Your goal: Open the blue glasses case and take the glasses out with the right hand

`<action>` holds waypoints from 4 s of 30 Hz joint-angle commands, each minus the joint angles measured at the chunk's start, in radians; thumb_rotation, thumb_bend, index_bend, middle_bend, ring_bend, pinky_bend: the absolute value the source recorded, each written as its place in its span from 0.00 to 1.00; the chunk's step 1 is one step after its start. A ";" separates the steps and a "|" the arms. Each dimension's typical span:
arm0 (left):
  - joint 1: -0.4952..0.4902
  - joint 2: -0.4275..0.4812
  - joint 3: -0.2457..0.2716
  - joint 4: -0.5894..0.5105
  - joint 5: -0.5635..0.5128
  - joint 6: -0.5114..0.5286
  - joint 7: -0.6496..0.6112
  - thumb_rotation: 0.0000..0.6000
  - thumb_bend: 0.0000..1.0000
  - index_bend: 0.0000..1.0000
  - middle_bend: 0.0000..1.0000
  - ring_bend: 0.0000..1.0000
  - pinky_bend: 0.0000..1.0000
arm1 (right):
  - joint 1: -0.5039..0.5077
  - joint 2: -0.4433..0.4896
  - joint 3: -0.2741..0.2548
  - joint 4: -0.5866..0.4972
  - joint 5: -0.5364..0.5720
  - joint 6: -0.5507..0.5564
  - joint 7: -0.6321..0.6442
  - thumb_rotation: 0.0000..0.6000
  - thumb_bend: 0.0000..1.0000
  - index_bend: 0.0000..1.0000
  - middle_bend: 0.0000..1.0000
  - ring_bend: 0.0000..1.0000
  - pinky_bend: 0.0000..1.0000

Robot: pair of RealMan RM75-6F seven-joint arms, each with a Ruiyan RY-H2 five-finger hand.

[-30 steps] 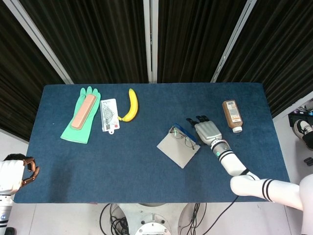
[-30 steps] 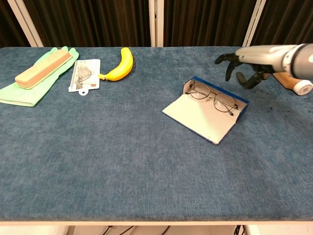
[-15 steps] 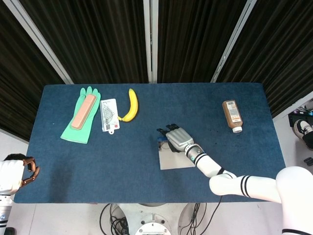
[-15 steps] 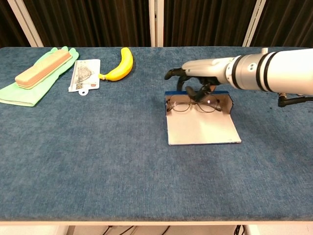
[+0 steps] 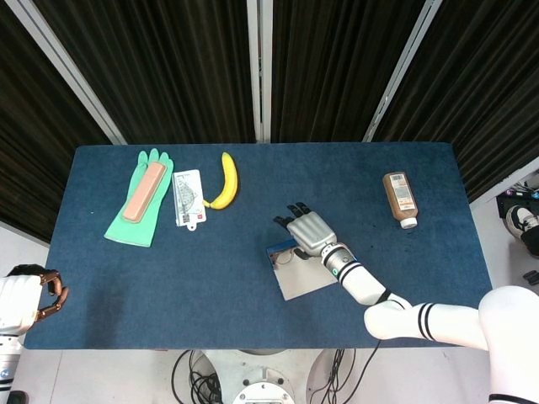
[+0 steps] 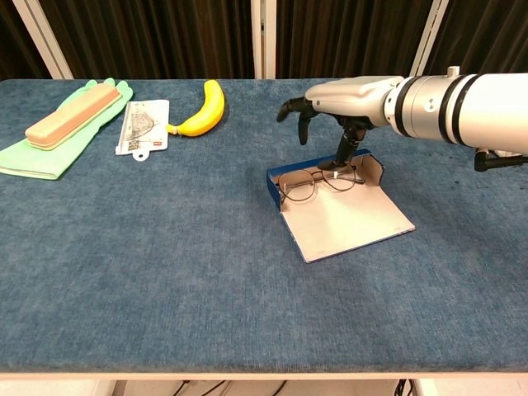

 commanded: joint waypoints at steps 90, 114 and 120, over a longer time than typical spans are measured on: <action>-0.001 0.003 0.001 0.000 0.000 -0.003 -0.014 1.00 0.37 0.66 0.67 0.43 0.34 | -0.079 -0.513 0.080 0.664 -0.367 0.357 0.065 1.00 0.46 0.61 0.37 0.00 0.00; -0.001 0.004 0.001 -0.002 -0.001 -0.003 -0.012 1.00 0.37 0.66 0.67 0.43 0.34 | -0.156 -0.105 0.113 0.043 -0.266 0.126 -0.063 1.00 0.28 0.16 0.20 0.00 0.00; -0.001 0.003 0.001 -0.002 0.000 -0.002 -0.006 1.00 0.37 0.66 0.66 0.43 0.34 | -0.194 -0.048 0.030 0.007 -0.360 0.127 -0.024 1.00 0.33 0.36 0.21 0.00 0.00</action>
